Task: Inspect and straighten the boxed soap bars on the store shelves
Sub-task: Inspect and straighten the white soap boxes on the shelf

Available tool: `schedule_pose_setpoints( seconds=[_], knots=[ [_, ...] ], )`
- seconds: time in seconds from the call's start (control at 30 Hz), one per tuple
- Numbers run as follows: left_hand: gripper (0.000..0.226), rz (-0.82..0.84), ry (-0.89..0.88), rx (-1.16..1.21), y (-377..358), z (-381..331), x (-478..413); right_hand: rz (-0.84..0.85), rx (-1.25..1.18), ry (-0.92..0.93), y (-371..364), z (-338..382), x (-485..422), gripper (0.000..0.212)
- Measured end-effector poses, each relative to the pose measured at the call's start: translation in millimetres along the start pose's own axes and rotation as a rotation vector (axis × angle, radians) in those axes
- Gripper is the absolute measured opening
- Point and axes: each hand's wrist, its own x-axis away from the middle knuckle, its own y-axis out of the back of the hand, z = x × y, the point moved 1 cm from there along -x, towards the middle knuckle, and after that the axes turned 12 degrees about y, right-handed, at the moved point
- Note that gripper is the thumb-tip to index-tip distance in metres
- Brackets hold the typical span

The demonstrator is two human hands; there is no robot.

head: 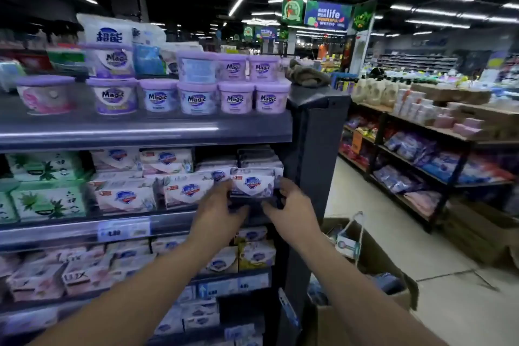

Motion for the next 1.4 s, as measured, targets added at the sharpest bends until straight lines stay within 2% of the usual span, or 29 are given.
schedule_pose_setpoints(
  seconds=[0.07,0.23,0.4,0.53,0.63,0.77,0.9,1.03,1.1,1.2,1.27,1.4],
  knots=[
    [0.055,-0.120,0.006,0.017,-9,-2,-8,-0.016,-0.058,0.058,-3,-14,-10,0.039],
    [0.057,-0.192,0.069,0.088,-16,-2,-9,-0.047,-0.193,0.103,-9,-27,-11,0.042],
    [0.029,-0.295,0.023,0.269,-3,-9,13,-0.121,-0.296,0.093,1,-20,-2,0.046],
    [0.021,-0.226,0.028,0.416,22,1,45,-0.078,-0.369,0.102,4,-6,22,0.033],
    [0.034,-0.118,0.131,0.551,47,18,65,0.001,-0.472,0.056,-3,3,35,0.028],
    [0.050,-0.103,0.269,0.677,73,44,77,0.175,-0.619,-0.066,-22,15,40,0.038],
    [0.054,-0.101,0.297,0.753,85,57,80,0.218,-0.694,-0.107,-39,21,38,0.046],
    [0.044,-0.070,0.251,0.652,97,62,84,0.230,-0.734,0.010,-46,29,34,0.056],
    [0.038,-0.057,0.229,0.632,100,62,85,0.249,-0.734,0.117,-47,35,32,0.053],
    [0.043,-0.068,0.131,0.603,103,60,87,0.286,-0.731,0.243,-45,39,33,0.048],
    [0.044,-0.085,0.063,0.606,103,55,90,0.284,-0.713,0.265,-44,40,35,0.051],
    [0.053,-0.250,-0.113,0.447,103,44,99,0.302,-0.749,0.234,-44,39,35,0.047]
  ],
)
